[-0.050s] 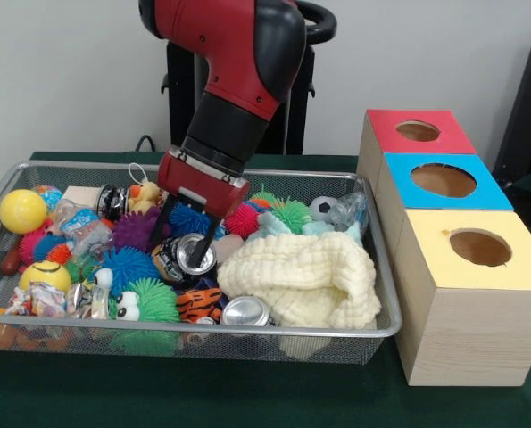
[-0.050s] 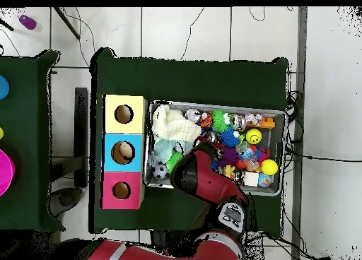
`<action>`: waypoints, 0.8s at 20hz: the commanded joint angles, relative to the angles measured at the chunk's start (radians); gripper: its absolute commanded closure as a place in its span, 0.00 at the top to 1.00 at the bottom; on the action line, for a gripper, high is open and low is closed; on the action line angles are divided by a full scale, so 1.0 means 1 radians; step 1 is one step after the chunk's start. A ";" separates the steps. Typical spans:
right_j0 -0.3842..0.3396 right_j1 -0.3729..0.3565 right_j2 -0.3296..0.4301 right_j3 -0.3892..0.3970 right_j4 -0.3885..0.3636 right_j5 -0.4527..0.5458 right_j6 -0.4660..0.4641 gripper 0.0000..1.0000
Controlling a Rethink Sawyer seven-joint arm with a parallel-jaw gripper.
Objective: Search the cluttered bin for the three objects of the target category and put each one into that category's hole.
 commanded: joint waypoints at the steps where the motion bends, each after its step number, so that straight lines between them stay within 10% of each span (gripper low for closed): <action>1: -0.051 0.043 0.153 -0.030 -0.040 -0.126 0.280 1.00; 16: -0.052 0.065 0.167 -0.028 0.011 -0.182 0.280 1.00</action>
